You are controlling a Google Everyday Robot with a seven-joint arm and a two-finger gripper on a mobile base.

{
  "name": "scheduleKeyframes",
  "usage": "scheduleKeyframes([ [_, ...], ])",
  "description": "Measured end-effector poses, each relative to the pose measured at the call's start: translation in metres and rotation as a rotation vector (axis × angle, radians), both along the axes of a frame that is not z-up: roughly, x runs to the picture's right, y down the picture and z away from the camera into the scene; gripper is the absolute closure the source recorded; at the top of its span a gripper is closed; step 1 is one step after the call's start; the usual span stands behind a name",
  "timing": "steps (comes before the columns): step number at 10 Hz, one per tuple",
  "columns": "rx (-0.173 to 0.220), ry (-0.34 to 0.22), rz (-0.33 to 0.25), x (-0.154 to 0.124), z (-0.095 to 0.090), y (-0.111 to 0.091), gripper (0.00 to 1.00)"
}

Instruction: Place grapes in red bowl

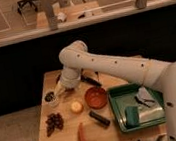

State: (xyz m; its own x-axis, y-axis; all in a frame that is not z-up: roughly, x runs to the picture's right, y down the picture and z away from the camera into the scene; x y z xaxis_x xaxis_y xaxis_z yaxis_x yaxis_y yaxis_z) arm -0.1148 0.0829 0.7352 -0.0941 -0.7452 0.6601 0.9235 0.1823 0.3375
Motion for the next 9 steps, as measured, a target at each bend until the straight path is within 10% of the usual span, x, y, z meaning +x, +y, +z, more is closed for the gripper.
scheduleKeyframes([
  [4,0.028,-0.126,0.217,0.0005,-0.0093,-0.0035,0.20],
  [9,0.055,-0.147,0.219,-0.0067,-0.0081,-0.0038,0.20],
])
